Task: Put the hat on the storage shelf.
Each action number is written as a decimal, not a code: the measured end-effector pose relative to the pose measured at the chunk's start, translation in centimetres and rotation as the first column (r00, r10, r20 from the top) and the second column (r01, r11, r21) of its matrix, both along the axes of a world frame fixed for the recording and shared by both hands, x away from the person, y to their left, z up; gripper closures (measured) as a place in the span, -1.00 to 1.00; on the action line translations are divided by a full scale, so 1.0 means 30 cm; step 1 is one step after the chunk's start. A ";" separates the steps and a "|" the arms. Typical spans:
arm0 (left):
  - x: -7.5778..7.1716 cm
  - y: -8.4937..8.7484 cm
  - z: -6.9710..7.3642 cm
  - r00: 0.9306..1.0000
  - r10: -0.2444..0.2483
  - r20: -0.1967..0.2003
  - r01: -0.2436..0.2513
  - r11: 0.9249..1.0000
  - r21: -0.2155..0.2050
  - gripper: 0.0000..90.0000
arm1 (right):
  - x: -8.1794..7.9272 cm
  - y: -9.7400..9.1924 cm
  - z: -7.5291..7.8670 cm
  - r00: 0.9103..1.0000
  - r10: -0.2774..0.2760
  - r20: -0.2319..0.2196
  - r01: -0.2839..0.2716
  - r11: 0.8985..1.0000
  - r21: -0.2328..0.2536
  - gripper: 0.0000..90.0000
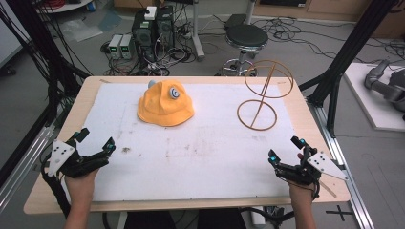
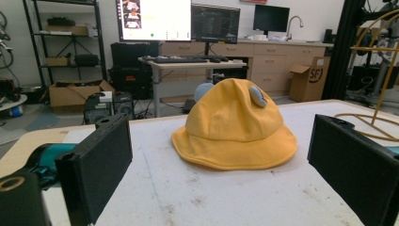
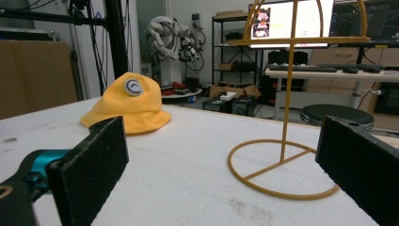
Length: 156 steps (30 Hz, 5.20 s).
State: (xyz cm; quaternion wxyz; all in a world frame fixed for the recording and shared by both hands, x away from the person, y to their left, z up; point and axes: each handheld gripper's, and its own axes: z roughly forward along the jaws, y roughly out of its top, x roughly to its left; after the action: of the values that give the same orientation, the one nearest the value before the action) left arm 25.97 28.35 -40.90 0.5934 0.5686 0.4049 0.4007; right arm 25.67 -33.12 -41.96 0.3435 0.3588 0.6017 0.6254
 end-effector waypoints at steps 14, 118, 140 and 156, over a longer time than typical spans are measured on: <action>0.098 -0.145 0.066 0.999 -0.044 0.018 0.044 0.999 0.006 -0.84 | -0.001 -0.007 0.001 1.000 -0.009 -0.003 0.009 1.000 0.014 -0.94; 0.620 -0.431 0.027 0.987 -0.110 -0.117 0.111 0.994 -0.006 0.96 | 0.018 -0.004 -0.048 0.998 0.007 -0.060 -0.008 1.000 -0.018 -0.94; 0.453 -0.445 0.341 0.982 -0.142 0.128 0.143 0.990 0.002 0.96 | 0.008 0.012 -0.026 0.999 0.020 -0.030 -0.020 1.000 0.002 -0.94; 0.427 -0.637 0.592 0.953 -0.231 0.196 0.223 0.973 0.058 0.96 | -0.005 0.032 -0.007 0.999 0.044 0.000 -0.044 0.999 -0.006 -0.94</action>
State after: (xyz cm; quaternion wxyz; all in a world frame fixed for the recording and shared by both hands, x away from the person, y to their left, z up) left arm 38.80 9.23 -23.13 0.6632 0.5783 0.2677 0.3924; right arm 25.52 -32.17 -42.17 0.3310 0.3444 0.6111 0.6312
